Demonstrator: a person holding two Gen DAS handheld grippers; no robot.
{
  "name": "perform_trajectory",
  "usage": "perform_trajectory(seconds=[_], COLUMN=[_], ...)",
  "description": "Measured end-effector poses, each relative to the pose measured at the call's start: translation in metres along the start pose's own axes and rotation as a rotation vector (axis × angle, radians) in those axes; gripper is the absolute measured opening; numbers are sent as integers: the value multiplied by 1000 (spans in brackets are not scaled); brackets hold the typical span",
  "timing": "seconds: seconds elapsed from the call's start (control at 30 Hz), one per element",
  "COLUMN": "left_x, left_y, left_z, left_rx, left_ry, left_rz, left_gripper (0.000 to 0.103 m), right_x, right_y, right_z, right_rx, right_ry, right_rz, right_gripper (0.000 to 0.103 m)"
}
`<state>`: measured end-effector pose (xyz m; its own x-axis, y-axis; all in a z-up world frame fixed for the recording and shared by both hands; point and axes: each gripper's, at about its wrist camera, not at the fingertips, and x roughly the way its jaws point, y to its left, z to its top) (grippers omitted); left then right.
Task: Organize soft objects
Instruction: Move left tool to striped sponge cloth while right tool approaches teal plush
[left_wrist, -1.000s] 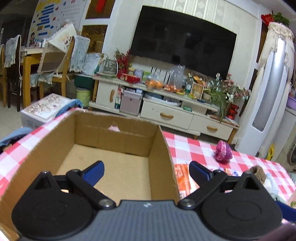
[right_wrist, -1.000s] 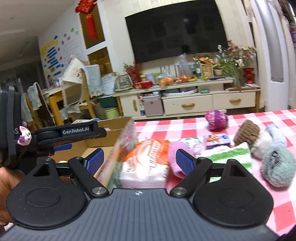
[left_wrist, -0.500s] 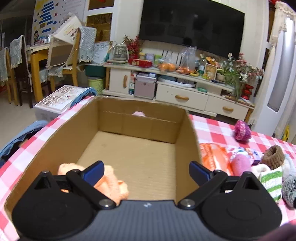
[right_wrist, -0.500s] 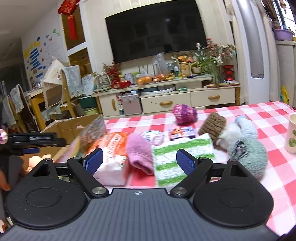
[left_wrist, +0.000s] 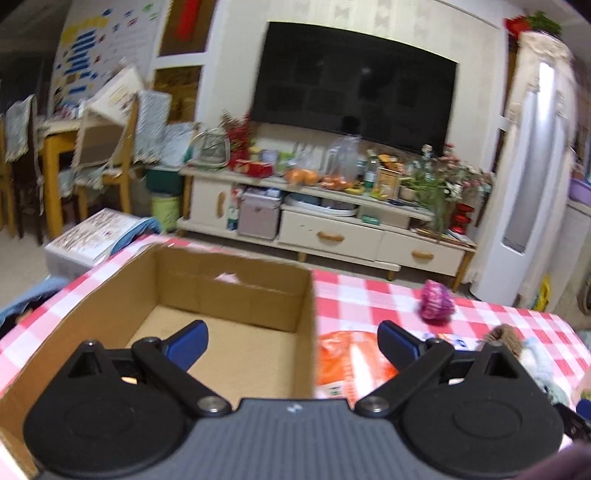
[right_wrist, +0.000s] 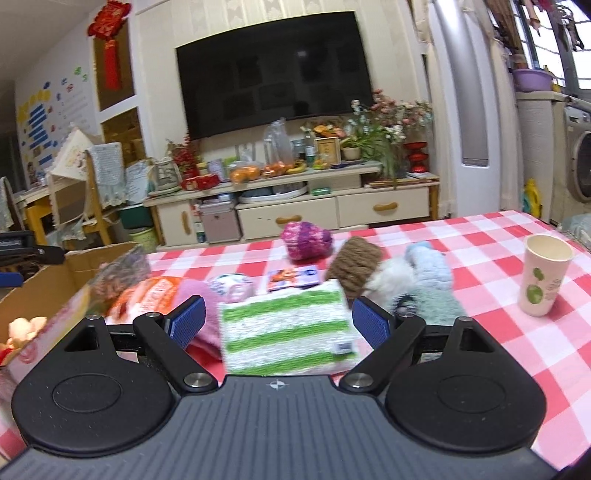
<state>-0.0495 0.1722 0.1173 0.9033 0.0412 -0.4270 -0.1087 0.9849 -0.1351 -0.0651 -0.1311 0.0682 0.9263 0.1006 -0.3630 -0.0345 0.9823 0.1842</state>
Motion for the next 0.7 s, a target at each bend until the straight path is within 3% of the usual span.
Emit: perform_trajectory(seconds=[0.33,0.5,0.7], left_x=[6,15,29], left_y=[-61,-90,-116], left_z=[-15,-36,-56], left_rx=[111,145,184], left_ry=[69,160,231], left_rz=[-179,-263,-318], left_gripper=[98,96,91], right_x=[14,31,50], right_y=[-39,-64,-70], right_z=[1,-1,-1], right_rx=[60,117,110], right_ry=[22,81,112], right_rz=[-196,-204,-150], right_gripper=[103,103,103])
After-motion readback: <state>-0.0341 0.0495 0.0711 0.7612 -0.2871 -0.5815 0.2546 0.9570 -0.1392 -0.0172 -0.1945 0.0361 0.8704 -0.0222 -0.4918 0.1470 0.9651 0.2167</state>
